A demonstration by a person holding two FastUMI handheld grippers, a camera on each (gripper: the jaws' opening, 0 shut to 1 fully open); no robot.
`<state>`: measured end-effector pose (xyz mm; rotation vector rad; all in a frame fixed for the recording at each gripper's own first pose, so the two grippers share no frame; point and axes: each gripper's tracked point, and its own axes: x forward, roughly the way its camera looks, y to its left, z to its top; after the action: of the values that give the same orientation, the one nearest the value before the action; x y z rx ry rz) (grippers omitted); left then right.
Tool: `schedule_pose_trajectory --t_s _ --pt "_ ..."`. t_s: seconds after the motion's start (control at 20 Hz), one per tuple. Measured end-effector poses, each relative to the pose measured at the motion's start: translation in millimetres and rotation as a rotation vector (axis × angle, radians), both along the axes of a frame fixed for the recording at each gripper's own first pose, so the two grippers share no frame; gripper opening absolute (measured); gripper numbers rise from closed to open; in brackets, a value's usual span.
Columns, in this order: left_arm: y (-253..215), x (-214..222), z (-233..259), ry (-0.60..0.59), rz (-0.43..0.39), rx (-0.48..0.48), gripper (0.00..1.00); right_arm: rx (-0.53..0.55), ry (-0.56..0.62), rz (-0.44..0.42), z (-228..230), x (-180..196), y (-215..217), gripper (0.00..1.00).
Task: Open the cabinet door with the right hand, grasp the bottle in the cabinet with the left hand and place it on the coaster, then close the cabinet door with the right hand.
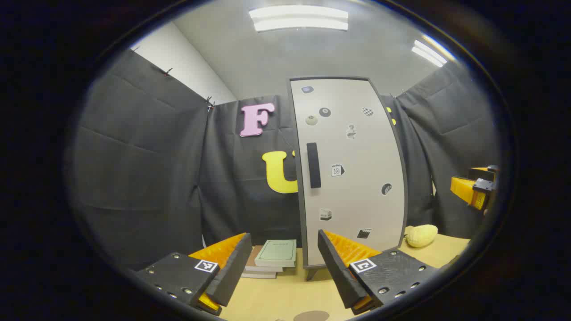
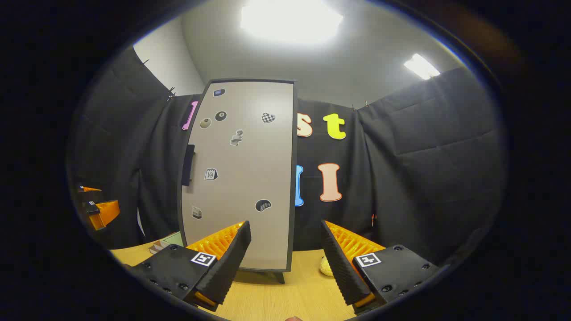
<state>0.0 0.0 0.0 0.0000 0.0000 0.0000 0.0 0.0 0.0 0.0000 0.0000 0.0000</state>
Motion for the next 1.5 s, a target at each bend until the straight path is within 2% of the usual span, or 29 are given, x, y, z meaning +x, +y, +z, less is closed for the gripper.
schedule_pose_trajectory --t_s 0.75,1.0,1.2,1.25,1.5 --pt "7 5 -2 -0.003 0.022 0.000 0.92 -0.008 0.013 0.016 -2 6 11 0.98" --pt "23 6 -3 -0.004 0.046 0.003 0.92 -0.005 -0.003 0.055 14 21 32 0.98" --pt "59 -3 -5 -0.001 0.107 0.024 0.92 0.000 -0.040 0.115 41 41 66 0.98" --pt "70 -5 -6 0.001 0.128 0.028 0.89 0.002 -0.034 0.137 45 48 77 0.98" --pt "131 -27 -17 0.027 0.251 0.041 0.92 0.029 -0.038 0.194 72 81 120 0.98"
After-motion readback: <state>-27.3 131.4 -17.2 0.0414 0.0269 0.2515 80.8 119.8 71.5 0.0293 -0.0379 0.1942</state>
